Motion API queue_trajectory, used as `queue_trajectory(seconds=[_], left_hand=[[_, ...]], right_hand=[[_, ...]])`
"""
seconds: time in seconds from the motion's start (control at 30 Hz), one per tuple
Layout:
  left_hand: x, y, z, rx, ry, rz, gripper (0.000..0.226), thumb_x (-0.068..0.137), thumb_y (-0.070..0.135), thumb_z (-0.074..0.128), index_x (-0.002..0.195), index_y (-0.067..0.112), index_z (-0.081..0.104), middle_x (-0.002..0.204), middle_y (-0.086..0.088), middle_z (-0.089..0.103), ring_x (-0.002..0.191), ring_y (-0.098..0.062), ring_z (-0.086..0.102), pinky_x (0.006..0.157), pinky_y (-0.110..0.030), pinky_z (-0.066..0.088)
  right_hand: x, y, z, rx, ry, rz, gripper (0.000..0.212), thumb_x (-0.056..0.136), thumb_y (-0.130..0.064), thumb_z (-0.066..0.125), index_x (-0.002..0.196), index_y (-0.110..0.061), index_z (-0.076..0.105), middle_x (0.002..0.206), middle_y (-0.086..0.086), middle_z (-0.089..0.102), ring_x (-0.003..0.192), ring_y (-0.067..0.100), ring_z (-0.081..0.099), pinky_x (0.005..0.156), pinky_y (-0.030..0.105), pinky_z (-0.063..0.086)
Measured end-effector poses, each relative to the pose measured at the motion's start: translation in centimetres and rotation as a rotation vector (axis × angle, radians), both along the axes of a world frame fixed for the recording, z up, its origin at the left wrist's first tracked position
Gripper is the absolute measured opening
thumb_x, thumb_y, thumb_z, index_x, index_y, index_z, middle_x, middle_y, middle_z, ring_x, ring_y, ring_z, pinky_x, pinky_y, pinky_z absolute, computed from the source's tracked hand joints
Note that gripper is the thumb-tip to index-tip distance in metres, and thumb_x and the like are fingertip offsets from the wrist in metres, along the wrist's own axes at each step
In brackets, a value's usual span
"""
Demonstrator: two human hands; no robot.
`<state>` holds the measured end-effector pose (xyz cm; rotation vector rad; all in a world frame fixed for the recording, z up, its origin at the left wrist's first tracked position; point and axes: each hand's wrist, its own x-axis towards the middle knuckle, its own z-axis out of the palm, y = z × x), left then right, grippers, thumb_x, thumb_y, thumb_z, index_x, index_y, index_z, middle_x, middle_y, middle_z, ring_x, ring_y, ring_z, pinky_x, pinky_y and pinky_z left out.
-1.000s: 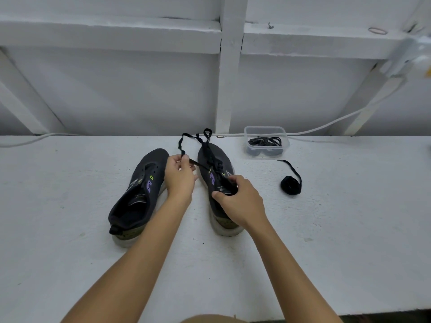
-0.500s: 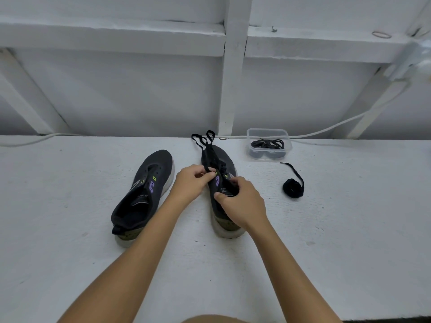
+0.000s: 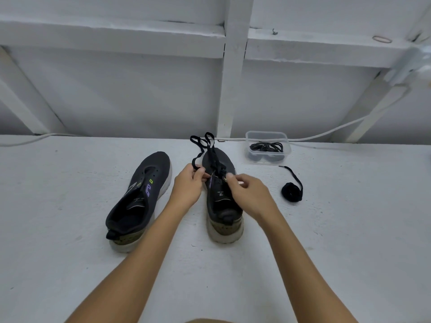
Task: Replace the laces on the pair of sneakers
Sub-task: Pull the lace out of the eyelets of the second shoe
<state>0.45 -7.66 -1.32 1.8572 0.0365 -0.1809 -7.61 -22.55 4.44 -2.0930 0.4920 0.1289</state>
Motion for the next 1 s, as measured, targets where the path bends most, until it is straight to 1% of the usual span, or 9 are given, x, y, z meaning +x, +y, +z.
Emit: queue_trajectory(seconds=[0.1, 0.17, 0.27, 0.4, 0.53, 0.63, 0.73, 0.83, 1.0], left_hand=[[0.1, 0.1, -0.2, 0.003, 0.003, -0.008, 0.016, 0.105, 0.025, 0.046, 0.105, 0.016, 0.06, 0.096, 0.005, 0.073, 0.094, -0.005, 0.067, 0.076, -0.018, 0.045], [0.2, 0.2, -0.2, 0.0, 0.003, -0.01, 0.015, 0.105, 0.025, 0.047, 0.104, 0.017, 0.06, 0.095, 0.006, 0.073, 0.093, -0.005, 0.068, 0.077, -0.019, 0.045], [0.1, 0.2, -0.1, 0.0, 0.005, -0.012, 0.015, 0.105, 0.025, 0.047, 0.105, 0.017, 0.059, 0.095, 0.007, 0.073, 0.094, -0.004, 0.067, 0.076, -0.018, 0.045], [0.0, 0.1, -0.1, -0.02, 0.012, -0.004, 0.015, 0.105, 0.025, 0.047, 0.105, 0.017, 0.06, 0.094, 0.008, 0.072, 0.094, -0.003, 0.067, 0.077, -0.017, 0.045], [-0.3, 0.3, -0.1, -0.036, 0.007, -0.037, 0.012, 0.103, 0.027, 0.052, 0.104, 0.024, 0.063, 0.097, 0.012, 0.072, 0.094, 0.001, 0.065, 0.079, -0.018, 0.046], [-0.4, 0.8, -0.5, -0.046, 0.0, -0.119, 0.01, 0.098, 0.025, 0.061, 0.099, 0.032, 0.068, 0.093, 0.015, 0.072, 0.086, 0.005, 0.063, 0.084, -0.026, 0.052], [-0.2, 1.0, -0.5, -0.051, 0.036, -0.142, 0.01, 0.096, 0.024, 0.065, 0.096, 0.027, 0.074, 0.091, 0.01, 0.074, 0.084, -0.002, 0.064, 0.083, -0.031, 0.054], [0.0, 1.0, 0.3, -0.09, 0.107, -0.14, 0.009, 0.094, 0.022, 0.069, 0.095, 0.029, 0.075, 0.095, 0.002, 0.076, 0.085, -0.009, 0.064, 0.074, -0.024, 0.052], [0.6, 1.2, 1.4, -0.077, 0.146, -0.175, 0.008, 0.091, 0.021, 0.073, 0.094, 0.028, 0.076, 0.093, 0.007, 0.077, 0.088, -0.003, 0.067, 0.067, -0.015, 0.048]], right_hand=[[2.0, -0.7, 0.4, -0.131, -0.061, 0.045, 0.018, 0.095, -0.04, 0.063, 0.106, -0.032, 0.075, 0.093, -0.015, 0.07, 0.096, 0.009, 0.065, 0.084, 0.026, 0.049], [3.4, -0.5, 0.5, -0.177, -0.069, 0.125, 0.017, 0.094, -0.033, 0.066, 0.106, -0.031, 0.078, 0.096, -0.013, 0.073, 0.097, 0.009, 0.066, 0.086, 0.027, 0.052], [4.8, -0.1, 0.0, -0.254, -0.014, 0.222, 0.018, 0.092, -0.033, 0.069, 0.108, -0.032, 0.078, 0.096, -0.01, 0.074, 0.095, 0.012, 0.066, 0.087, 0.031, 0.055], [5.7, 0.2, -0.9, -0.33, -0.01, 0.252, 0.017, 0.092, -0.033, 0.069, 0.105, -0.031, 0.079, 0.096, -0.008, 0.075, 0.092, 0.014, 0.066, 0.083, 0.032, 0.057], [5.9, 0.3, -1.8, -0.216, 0.007, 0.223, 0.014, 0.096, -0.022, 0.063, 0.098, -0.022, 0.077, 0.089, -0.004, 0.069, 0.091, 0.017, 0.065, 0.084, 0.032, 0.054], [5.6, 0.5, -2.4, -0.089, 0.01, 0.183, 0.015, 0.097, -0.019, 0.061, 0.09, -0.019, 0.074, 0.083, -0.001, 0.07, 0.084, 0.016, 0.065, 0.075, 0.025, 0.047], [5.6, 0.8, -2.8, -0.09, -0.006, 0.157, 0.016, 0.096, -0.017, 0.061, 0.085, -0.02, 0.071, 0.078, -0.003, 0.067, 0.077, 0.013, 0.061, 0.071, 0.024, 0.044], [5.8, 1.3, -3.2, -0.121, -0.026, 0.134, 0.016, 0.093, -0.016, 0.06, 0.083, -0.022, 0.07, 0.079, -0.003, 0.067, 0.078, 0.018, 0.063, 0.074, 0.029, 0.052], [5.6, 1.4, -3.4, -0.095, -0.073, 0.1, 0.017, 0.091, -0.014, 0.061, 0.08, -0.022, 0.07, 0.076, -0.004, 0.067, 0.076, 0.02, 0.063, 0.075, 0.034, 0.054]])
